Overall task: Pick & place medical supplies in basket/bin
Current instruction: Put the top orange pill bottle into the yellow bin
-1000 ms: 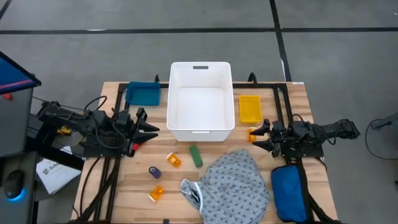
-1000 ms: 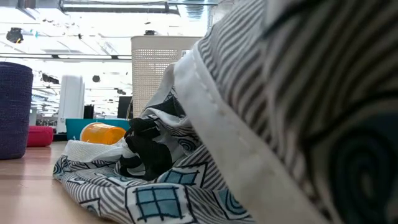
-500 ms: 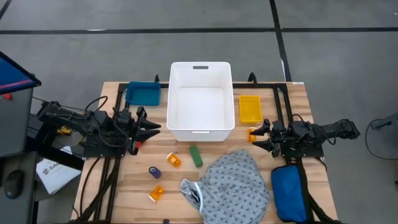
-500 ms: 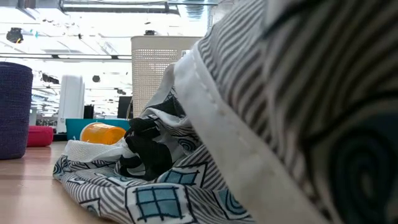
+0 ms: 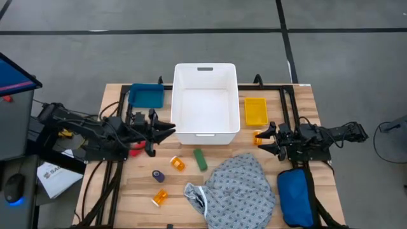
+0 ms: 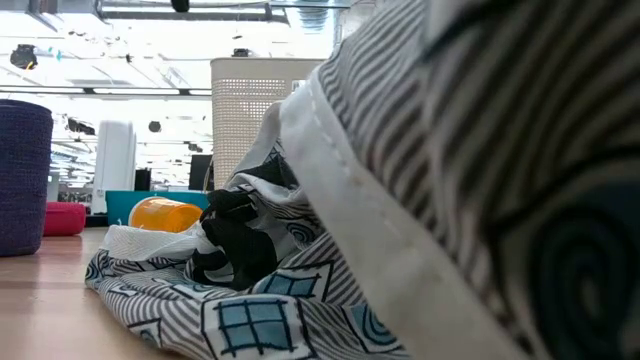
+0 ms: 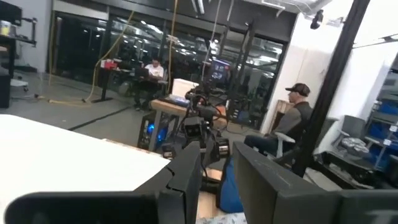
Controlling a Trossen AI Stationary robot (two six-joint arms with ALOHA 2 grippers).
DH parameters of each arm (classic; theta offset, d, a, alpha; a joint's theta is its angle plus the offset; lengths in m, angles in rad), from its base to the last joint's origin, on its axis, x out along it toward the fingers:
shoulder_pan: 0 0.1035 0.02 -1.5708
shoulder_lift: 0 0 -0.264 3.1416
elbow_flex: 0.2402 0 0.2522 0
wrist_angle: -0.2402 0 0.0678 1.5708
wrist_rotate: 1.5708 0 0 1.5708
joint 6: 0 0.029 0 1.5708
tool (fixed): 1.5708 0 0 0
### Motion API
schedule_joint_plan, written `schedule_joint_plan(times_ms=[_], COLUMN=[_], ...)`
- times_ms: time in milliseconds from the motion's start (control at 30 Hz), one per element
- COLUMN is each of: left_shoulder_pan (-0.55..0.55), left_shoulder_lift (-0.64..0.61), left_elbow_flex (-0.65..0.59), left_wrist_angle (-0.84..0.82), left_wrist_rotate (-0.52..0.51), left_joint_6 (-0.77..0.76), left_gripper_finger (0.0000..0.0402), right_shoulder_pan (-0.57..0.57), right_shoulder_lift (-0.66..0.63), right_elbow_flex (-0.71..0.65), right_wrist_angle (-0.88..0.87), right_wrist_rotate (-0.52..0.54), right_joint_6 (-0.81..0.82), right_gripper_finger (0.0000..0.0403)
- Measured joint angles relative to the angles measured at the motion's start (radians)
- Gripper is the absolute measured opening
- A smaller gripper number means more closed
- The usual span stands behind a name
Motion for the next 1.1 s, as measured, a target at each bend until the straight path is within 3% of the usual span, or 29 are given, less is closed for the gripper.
schedule_joint_plan(times_ms=[300, 1100], left_shoulder_pan=[0.012, 0.012], left_shoulder_lift=[0.098, 0.102], left_elbow_flex=[0.0, 0.0], left_wrist_angle=[0.097, 0.11], left_wrist_rotate=[-0.029, -0.051], left_joint_6=[-0.037, -0.035], left_gripper_finger=[0.0085, 0.0085], right_shoulder_pan=[-0.001, -0.003], right_shoulder_lift=[0.0, 0.0], right_elbow_flex=[0.0, 0.0], right_wrist_angle=[0.0, 0.004], right_wrist_rotate=[0.0, 0.005], right_joint_6=[0.0, 0.06], right_gripper_finger=[0.026, 0.026])
